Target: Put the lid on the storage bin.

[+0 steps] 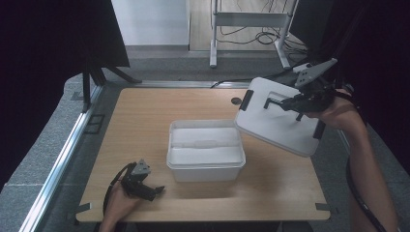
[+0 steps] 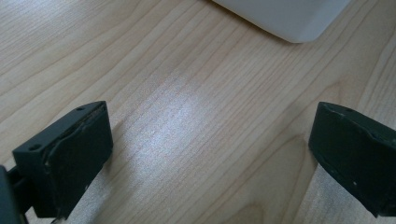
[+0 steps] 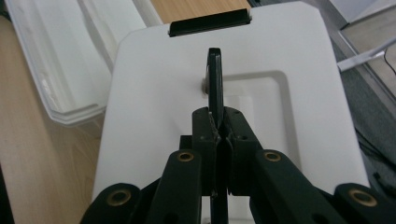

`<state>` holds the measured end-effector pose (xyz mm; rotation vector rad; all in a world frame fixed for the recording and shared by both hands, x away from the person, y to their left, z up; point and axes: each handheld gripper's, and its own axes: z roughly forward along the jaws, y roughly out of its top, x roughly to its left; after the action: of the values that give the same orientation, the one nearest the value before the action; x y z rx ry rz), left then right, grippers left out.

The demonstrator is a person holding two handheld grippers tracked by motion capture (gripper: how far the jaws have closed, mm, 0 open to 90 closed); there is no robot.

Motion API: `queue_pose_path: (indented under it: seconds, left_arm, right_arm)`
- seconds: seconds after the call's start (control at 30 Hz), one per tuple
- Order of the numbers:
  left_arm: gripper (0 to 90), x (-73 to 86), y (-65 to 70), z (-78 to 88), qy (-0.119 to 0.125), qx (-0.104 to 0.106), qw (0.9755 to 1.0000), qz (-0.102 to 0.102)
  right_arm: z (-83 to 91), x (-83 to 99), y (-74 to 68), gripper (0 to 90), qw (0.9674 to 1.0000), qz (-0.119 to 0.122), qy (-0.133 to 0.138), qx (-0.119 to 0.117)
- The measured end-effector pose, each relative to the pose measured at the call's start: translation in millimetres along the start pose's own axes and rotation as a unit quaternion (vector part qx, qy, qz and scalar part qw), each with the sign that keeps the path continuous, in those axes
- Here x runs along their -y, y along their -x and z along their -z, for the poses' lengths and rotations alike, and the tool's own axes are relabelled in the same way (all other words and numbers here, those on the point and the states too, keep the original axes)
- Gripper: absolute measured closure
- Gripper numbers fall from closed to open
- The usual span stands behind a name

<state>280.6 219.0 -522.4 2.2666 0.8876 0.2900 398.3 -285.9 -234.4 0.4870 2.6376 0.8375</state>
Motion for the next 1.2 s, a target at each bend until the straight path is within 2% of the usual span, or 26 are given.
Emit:
queue_pose_path:
  seconds: [0.17, 0.37, 0.57, 0.7, 0.83, 1.03, 1.2]
  left_arm:
    - [0.0, 0.0, -0.1, 0.0, 0.000, 0.001, 1.0000, 0.000]
    - [0.0, 0.0, 0.3, -0.1, 0.001, 0.001, 1.0000, 0.001]
    - [0.0, 0.1, 0.3, -0.1, 0.001, 0.001, 1.0000, 0.000]
    - [0.0, 0.1, 0.3, -0.1, 0.001, 0.002, 1.0000, -0.001]
    - [0.0, 0.1, 0.3, 0.0, 0.001, 0.002, 1.0000, -0.002]
    - [0.0, 0.1, 0.4, 0.1, 0.001, 0.004, 1.0000, -0.003]
    - [0.1, 0.1, 0.5, 0.0, 0.001, 0.005, 1.0000, -0.004]
  right_arm:
    - [-3.8, -20.6, -8.2, 84.5, 0.9992, 0.029, 0.014, -0.026]
    - [-21.5, -46.5, -20.1, 84.5, 0.9954, 0.070, 0.023, -0.062]
    - [-45.7, -73.8, -34.4, 84.5, 0.9892, 0.104, 0.031, -0.098]
    - [-64.6, -91.1, -45.5, 84.5, 0.9841, 0.120, 0.042, -0.123]
    - [-87.7, -107.1, -58.1, 84.5, 0.9777, 0.138, 0.049, -0.150]
    - [-125.2, -118.2, -73.9, 84.5, 0.9699, 0.153, 0.042, -0.185]
    - [-155.1, -112.9, -80.2, 84.5, 0.9661, 0.149, 0.029, -0.209]
